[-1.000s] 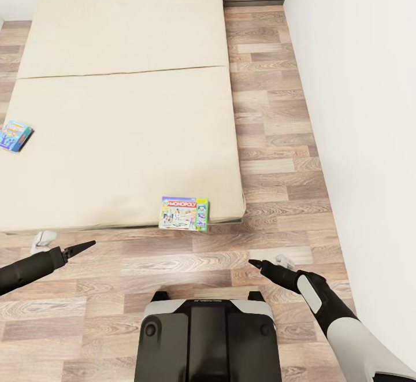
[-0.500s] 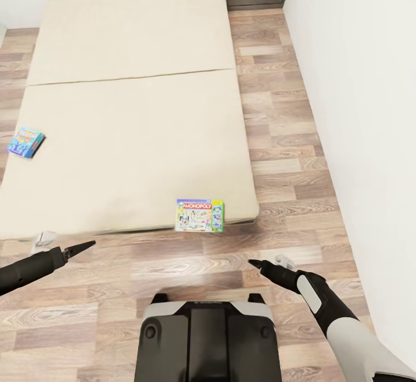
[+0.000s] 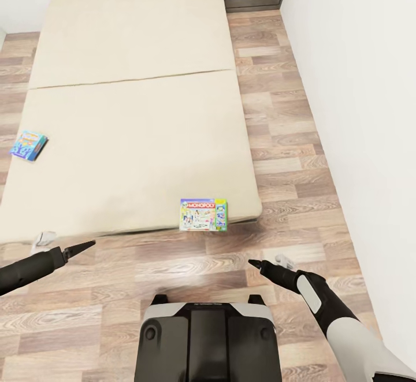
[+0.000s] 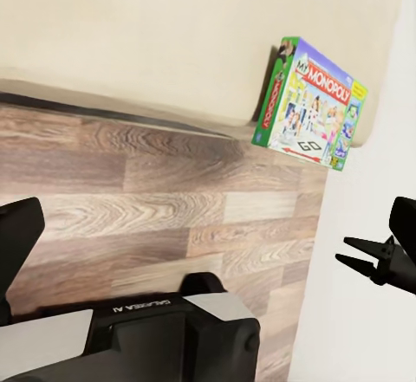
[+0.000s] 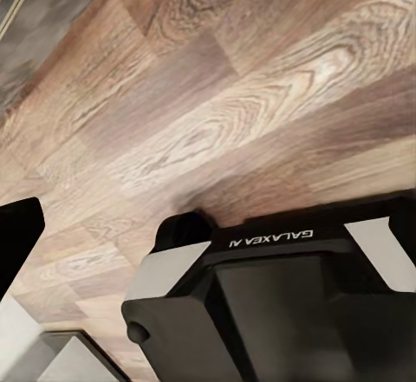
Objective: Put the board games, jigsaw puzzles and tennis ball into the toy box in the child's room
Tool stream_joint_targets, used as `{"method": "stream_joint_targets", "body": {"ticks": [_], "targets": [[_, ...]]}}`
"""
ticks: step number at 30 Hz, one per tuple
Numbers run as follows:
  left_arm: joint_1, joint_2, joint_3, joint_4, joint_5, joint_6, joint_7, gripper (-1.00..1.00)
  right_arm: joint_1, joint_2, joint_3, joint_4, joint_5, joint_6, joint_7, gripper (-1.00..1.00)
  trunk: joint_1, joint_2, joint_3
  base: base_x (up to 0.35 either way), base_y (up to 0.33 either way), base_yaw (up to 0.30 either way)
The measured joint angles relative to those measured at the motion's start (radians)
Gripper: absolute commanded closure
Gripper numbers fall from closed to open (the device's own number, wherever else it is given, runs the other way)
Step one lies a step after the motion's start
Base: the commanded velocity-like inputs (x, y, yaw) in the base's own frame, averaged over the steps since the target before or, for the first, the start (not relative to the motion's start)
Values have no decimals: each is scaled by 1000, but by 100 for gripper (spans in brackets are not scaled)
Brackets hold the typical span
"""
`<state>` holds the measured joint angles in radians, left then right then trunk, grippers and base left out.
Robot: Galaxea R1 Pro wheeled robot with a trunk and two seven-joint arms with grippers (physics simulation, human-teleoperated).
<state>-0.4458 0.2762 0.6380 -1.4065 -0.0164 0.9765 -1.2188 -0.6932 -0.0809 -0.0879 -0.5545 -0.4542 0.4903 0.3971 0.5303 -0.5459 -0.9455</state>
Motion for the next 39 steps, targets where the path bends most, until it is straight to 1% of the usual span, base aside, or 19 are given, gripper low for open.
{"method": "stream_joint_targets", "body": {"ticks": [12, 20, 30, 39], "targets": [[0, 0, 0, 0, 0, 0, 0, -100, 0, -1, -1, 0, 1, -1, 0, -100, 0, 0, 0, -100, 6, 0], [0, 1, 1, 0, 0, 0, 0, -100, 0, -1, -1, 0, 1, -2, 0, -100, 0, 0, 1, -77, 169, -5], [0, 1, 1, 0, 0, 0, 0, -100, 0, -1, -1, 1, 1, -2, 0, -100, 0, 0, 14, -11, 78, -80], [0, 1, 1, 0, 0, 0, 0, -100, 0, -2, -3, 1, 1, -2, 0, -100, 0, 0, 28, -1, 87, -133]]}}
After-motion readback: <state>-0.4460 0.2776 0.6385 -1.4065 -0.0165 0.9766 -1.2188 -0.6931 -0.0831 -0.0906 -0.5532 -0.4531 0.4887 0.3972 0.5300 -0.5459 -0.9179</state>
